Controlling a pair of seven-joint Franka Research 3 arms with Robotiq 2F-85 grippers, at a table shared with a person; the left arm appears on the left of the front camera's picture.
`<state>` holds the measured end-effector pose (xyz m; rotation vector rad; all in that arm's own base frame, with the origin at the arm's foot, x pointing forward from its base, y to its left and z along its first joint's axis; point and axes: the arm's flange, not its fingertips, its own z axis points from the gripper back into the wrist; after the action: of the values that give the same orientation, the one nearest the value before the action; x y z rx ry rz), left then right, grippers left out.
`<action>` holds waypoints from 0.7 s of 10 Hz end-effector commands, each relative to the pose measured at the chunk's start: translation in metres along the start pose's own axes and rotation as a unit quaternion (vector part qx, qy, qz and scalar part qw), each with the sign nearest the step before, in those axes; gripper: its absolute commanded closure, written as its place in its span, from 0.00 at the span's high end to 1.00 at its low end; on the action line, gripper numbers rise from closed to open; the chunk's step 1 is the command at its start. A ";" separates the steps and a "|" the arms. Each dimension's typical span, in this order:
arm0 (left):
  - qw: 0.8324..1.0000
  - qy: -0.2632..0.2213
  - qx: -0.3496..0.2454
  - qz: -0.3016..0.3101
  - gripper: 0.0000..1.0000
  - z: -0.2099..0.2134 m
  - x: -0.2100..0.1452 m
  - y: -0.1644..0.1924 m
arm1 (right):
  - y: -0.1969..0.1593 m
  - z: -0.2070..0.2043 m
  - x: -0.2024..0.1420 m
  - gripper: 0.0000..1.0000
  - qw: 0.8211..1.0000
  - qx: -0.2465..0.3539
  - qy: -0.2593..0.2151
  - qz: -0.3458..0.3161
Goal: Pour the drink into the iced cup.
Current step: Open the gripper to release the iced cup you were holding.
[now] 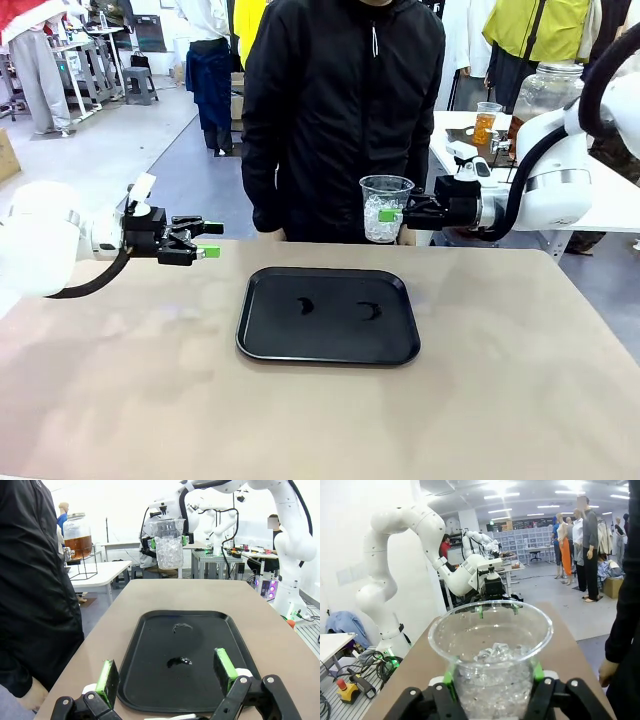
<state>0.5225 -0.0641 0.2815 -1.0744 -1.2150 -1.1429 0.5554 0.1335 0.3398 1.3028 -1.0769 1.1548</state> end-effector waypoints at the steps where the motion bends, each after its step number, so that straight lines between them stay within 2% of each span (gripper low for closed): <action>1: 1.000 0.002 0.002 0.004 1.00 -0.001 0.003 0.001 | 0.002 0.000 0.004 0.67 1.000 0.001 -0.001 0.012; 7: 1.000 0.002 0.002 0.004 1.00 -0.001 0.003 0.001 | 0.002 0.000 0.004 0.67 1.000 0.001 -0.001 0.012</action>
<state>0.5225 -0.0641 0.2815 -1.0744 -1.2150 -1.1428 0.5554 0.1335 0.3399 1.3028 -1.0771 1.1550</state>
